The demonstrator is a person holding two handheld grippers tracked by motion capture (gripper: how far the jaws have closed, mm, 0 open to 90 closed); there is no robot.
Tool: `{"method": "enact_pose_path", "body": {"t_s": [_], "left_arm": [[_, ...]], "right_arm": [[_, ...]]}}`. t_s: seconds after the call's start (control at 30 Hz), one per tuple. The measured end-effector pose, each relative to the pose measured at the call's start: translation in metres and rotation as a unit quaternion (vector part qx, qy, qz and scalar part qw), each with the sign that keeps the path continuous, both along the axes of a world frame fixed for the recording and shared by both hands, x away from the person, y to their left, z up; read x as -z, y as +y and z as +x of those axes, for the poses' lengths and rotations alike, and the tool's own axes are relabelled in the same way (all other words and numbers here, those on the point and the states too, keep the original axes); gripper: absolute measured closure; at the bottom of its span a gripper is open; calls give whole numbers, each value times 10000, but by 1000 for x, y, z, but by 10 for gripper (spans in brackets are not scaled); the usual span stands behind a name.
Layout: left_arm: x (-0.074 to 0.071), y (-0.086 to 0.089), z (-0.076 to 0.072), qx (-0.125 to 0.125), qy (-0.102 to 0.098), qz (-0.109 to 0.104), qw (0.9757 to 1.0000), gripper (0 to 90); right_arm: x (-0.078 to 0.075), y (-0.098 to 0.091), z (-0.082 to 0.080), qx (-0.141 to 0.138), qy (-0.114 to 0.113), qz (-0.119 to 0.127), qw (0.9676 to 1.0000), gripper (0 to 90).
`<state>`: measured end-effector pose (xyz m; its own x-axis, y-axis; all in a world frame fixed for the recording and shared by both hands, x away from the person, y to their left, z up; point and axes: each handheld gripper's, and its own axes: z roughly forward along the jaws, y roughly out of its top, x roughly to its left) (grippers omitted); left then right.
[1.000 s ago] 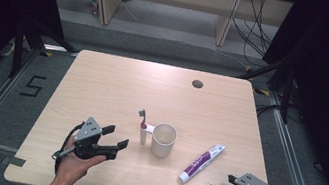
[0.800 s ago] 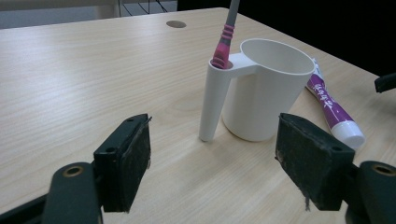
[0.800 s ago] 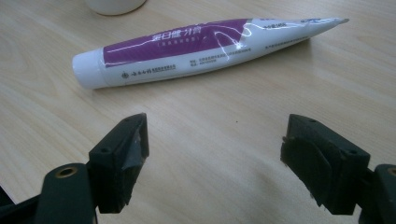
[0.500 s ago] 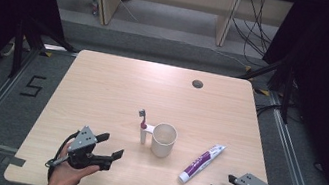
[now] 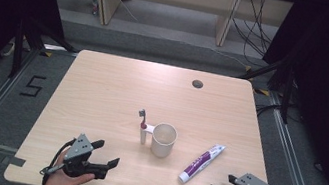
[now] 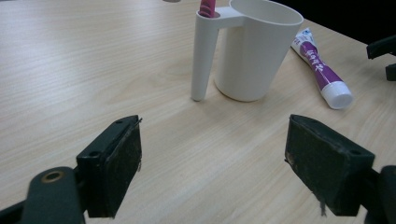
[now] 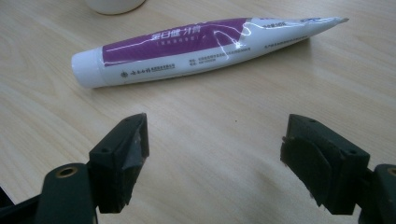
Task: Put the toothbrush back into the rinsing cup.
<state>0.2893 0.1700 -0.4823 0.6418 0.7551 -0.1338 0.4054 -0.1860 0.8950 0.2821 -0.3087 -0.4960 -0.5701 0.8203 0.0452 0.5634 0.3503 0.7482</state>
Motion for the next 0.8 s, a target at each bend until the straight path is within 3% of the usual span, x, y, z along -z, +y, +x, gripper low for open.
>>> {"method": "enact_pose_path", "body": {"t_s": [0.1, 0.3, 0.37, 0.4, 0.47, 0.7, 0.73, 0.8], "left_arm": [[4, 1, -3, -9, 32, -23, 10000, 174], [7, 2, -8, -50, 209, -128, 9997, 165], [8, 2, -10, -20, 178, -112, 9998, 165], [8, 2, -13, -7, 216, -106, 9997, 165], [9, 1, -15, -26, 215, -128, 9997, 165], [14, 0, -22, 21, 208, -23, 9998, 164], [15, 0, -26, 25, 244, 70, 9997, 165], [17, -1, -29, 47, 252, 91, 9996, 165]], "right_arm": [[1, 0, 0, 15, 107, 98, 9999, 235], [1, -1, 1, -8, 49, 62, 10000, 235], [1, 1, -1, 56, 174, 164, 9997, 234], [1, -1, 1, -9, 60, 70, 10000, 234], [1, -1, 1, -9, 64, 65, 10000, 234], [1, 0, -2, 60, 165, 150, 9997, 235], [1, -2, -1, -2, 41, 56, 10000, 234], [0, -2, -1, -24, 48, 29, 10000, 234]]}}
